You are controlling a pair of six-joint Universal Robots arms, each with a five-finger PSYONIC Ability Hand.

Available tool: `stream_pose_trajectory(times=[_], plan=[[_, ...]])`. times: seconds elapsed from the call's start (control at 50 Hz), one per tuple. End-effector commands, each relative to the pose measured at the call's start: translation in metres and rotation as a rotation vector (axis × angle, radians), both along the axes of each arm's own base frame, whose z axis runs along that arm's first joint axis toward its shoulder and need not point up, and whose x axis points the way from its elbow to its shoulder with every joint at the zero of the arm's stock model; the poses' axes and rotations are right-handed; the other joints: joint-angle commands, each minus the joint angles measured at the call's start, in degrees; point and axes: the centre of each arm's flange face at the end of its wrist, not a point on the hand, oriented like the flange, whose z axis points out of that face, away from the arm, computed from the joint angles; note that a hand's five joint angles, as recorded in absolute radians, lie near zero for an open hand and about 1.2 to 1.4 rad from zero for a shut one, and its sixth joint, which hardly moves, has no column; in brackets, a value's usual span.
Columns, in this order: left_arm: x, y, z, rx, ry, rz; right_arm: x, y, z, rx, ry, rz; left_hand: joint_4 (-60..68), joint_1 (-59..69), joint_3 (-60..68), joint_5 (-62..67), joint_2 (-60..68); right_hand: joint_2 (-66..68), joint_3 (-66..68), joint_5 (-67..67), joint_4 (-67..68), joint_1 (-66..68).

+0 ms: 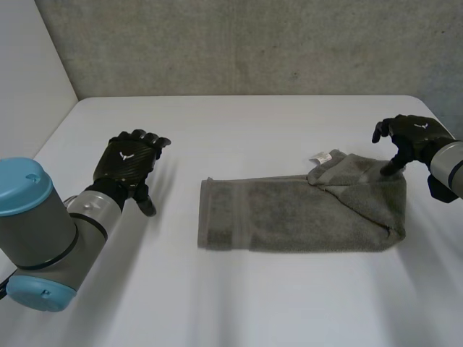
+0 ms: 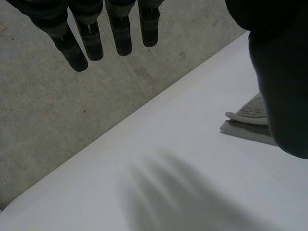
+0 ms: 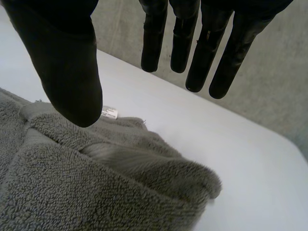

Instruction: Fold the towel.

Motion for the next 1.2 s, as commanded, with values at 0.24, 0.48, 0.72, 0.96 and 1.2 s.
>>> stream_pose_trajectory(times=[0.24,0.48,0.72,0.96,1.2], plan=[[0.000,0.000,-0.005,0.015,-0.005,-0.003,-0.002,-0.018,-0.018,0.065,-0.098,-0.007,-5.18,-4.86,-3.67,-12.43,-4.85,1.00,0.73,-0.48,0.49,-0.10],[-0.001,-0.001,-0.008,0.014,-0.006,-0.005,0.019,-0.019,-0.039,0.102,-0.112,0.042,-5.18,-4.86,-3.67,-12.43,-4.85,0.16,-0.11,-1.32,-0.35,-0.94],[-0.001,-0.001,-0.008,0.012,-0.007,-0.005,0.068,-0.009,-0.056,0.103,-0.094,0.158,-5.18,-4.86,-3.67,-12.43,-4.85,0.49,0.23,-0.99,-0.01,-0.60],[-0.001,-0.001,-0.008,0.012,-0.007,-0.006,0.076,-0.013,-0.071,0.084,-0.008,0.121,-5.18,-4.86,-3.67,-12.43,-4.85,7.71,7.45,6.23,7.21,6.62],[-0.001,-0.001,-0.008,0.012,-0.007,-0.006,0.075,-0.015,-0.077,0.067,0.046,0.124,-5.18,-4.86,-3.67,-12.43,-4.85,29.26,28.99,27.78,28.75,28.16]])
